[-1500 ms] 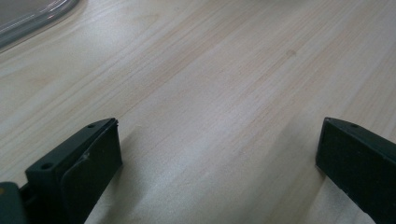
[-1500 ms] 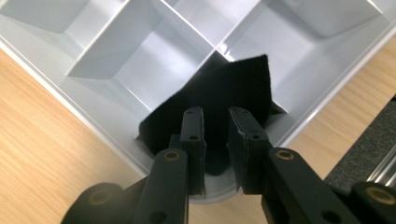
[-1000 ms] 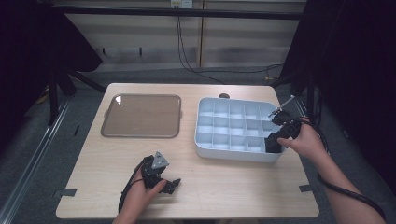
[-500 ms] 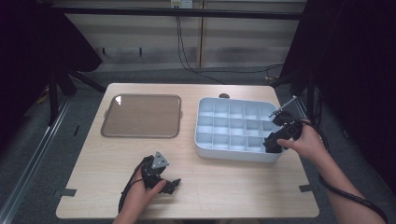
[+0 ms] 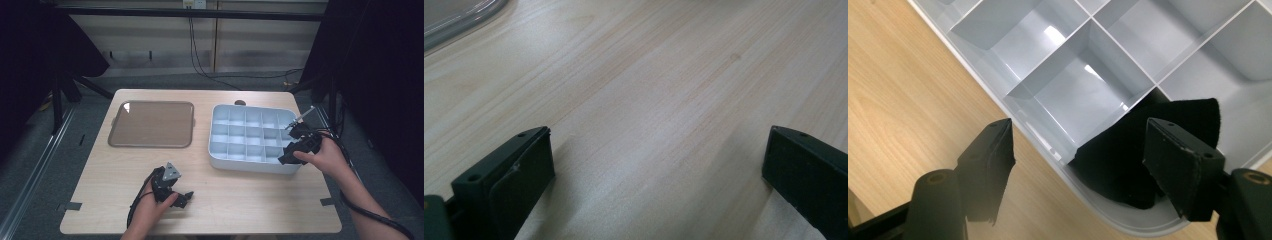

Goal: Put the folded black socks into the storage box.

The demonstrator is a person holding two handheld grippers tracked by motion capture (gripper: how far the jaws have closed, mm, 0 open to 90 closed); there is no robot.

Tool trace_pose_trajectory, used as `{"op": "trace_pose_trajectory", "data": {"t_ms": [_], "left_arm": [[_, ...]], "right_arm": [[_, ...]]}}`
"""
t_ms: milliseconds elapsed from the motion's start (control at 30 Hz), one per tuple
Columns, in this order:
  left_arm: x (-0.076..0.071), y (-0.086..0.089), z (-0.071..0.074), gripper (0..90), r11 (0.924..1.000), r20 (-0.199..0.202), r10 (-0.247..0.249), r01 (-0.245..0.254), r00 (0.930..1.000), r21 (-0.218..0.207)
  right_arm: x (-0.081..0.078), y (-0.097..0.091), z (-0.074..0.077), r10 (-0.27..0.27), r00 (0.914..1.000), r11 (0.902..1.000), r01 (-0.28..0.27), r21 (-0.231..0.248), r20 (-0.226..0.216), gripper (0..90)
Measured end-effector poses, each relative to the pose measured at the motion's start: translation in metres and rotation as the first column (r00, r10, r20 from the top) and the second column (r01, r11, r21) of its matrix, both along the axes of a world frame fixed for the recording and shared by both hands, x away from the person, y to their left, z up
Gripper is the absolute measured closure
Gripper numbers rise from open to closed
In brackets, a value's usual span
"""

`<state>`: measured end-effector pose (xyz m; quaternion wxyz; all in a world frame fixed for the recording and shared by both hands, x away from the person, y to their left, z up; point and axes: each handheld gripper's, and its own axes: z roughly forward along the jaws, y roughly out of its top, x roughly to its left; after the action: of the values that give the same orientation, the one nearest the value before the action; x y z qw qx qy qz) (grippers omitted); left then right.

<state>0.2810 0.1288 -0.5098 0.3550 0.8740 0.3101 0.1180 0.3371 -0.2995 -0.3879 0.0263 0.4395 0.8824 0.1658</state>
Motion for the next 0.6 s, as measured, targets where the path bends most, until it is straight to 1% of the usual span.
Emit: {"op": "trace_pose_trajectory", "data": {"t_ms": [267,600], "left_arm": [[0.0,0.0,0.0,0.0,1.0,-0.001,0.002,-0.002,1.0,-0.004],[0.0,0.0,0.0,0.0,1.0,0.0,-0.001,0.001,1.0,0.0]], "right_arm": [[-0.005,0.003,0.003,0.014,0.9999,0.9998,-0.014,0.011,0.007,27.0],[-0.011,0.015,0.004,0.067,0.9978,0.9977,-0.067,0.012,0.006,25.8]]}}
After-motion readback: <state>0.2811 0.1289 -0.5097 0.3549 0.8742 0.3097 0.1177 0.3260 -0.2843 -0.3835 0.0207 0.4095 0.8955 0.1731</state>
